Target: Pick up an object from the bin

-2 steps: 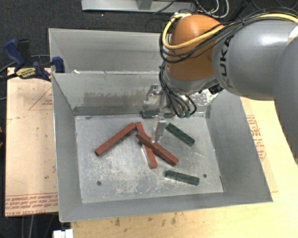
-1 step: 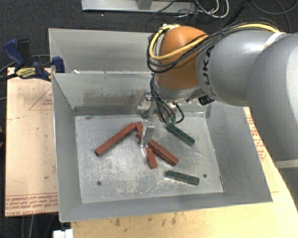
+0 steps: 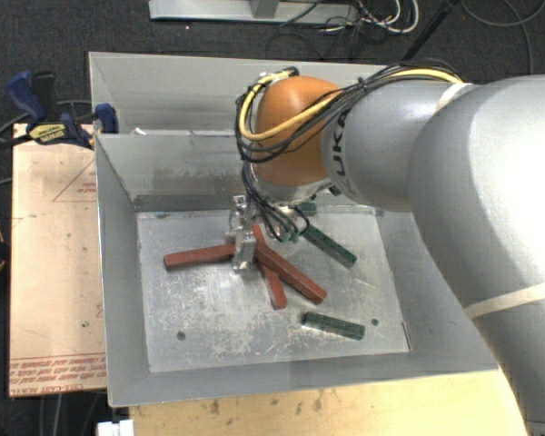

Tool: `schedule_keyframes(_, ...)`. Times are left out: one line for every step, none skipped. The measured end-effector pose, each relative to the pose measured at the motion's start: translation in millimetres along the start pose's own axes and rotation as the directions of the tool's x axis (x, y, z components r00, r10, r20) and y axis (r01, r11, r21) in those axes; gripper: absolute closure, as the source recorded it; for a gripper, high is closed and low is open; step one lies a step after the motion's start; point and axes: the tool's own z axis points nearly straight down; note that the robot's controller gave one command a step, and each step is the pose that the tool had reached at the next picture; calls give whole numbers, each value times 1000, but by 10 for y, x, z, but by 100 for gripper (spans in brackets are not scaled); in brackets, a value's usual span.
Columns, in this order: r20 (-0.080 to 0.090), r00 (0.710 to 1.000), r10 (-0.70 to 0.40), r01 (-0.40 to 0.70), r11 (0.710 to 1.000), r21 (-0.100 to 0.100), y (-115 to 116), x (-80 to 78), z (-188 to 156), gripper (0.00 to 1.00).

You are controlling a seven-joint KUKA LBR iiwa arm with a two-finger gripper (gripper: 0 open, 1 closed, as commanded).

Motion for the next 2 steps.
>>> schedule_keyframes(0, 1000, 1, -1, 1000, 0, -1, 0, 0, 100)
schedule_keyframes(-16, 999, 30, -30, 1000, 3, 75, 118, -1976, 100)
